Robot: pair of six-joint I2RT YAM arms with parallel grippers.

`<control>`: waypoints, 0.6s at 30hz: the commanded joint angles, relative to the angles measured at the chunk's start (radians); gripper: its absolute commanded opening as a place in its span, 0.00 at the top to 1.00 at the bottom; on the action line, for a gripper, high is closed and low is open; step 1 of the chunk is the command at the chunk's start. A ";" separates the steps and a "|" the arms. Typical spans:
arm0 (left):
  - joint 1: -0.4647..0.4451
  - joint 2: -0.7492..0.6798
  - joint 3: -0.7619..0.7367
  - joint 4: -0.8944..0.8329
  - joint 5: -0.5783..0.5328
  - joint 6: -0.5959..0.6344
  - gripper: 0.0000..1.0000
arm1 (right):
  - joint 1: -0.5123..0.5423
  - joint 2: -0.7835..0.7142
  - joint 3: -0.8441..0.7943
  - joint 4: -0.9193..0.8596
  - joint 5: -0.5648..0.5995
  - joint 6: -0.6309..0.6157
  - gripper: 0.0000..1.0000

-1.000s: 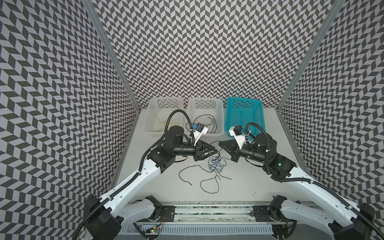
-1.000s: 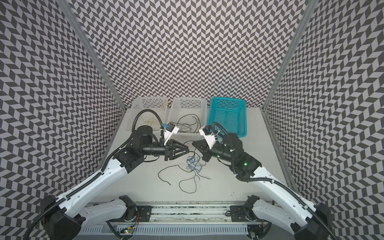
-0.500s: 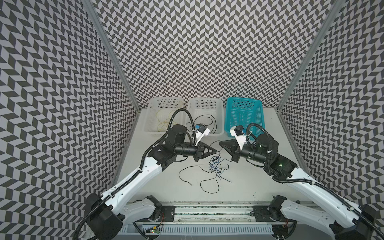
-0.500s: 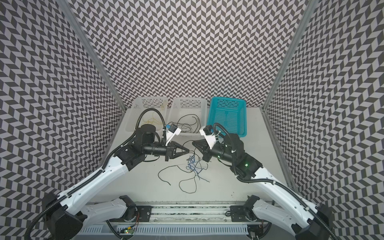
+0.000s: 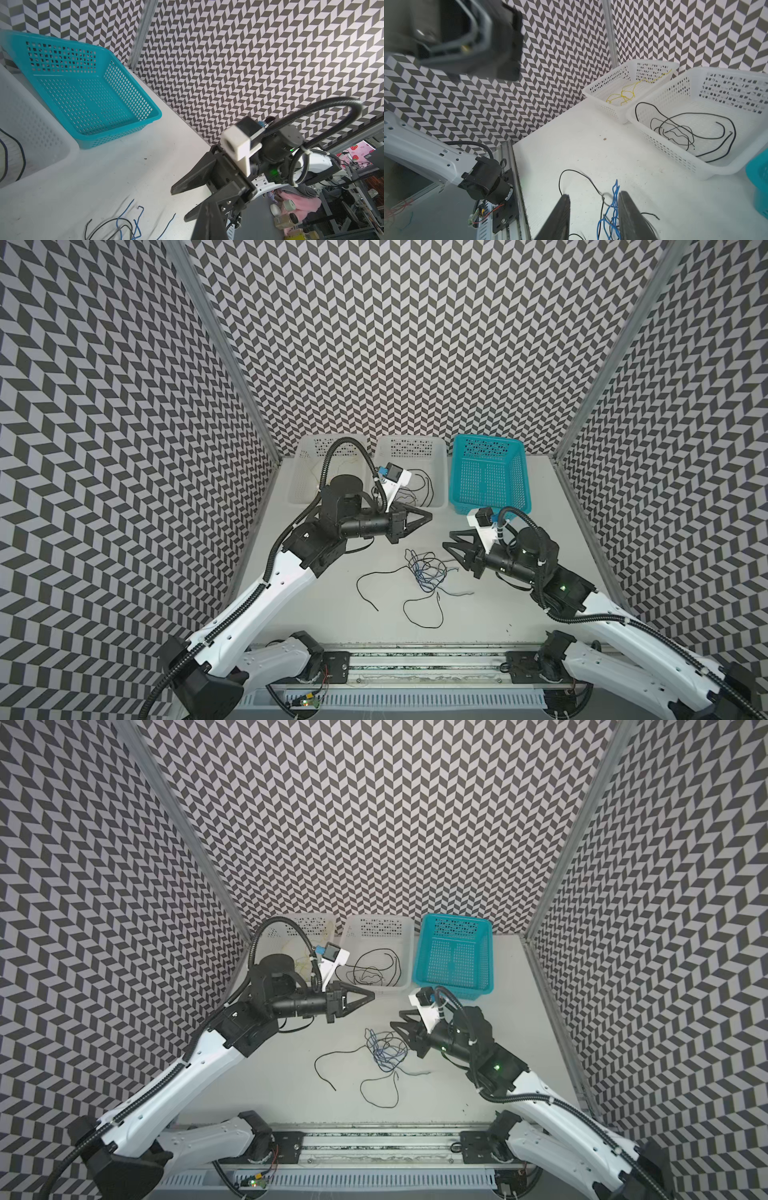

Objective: Untangle the cables

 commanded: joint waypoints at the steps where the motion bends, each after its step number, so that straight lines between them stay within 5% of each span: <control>1: -0.008 0.008 0.026 -0.037 -0.037 -0.016 1.00 | 0.004 -0.023 -0.017 0.080 0.043 0.012 0.63; 9: -0.007 -0.019 -0.144 -0.082 -0.146 -0.010 1.00 | 0.005 0.052 -0.069 -0.006 0.094 0.077 0.59; 18: -0.007 -0.032 -0.332 -0.086 -0.254 -0.119 0.70 | 0.047 0.106 -0.097 -0.046 0.167 0.105 0.53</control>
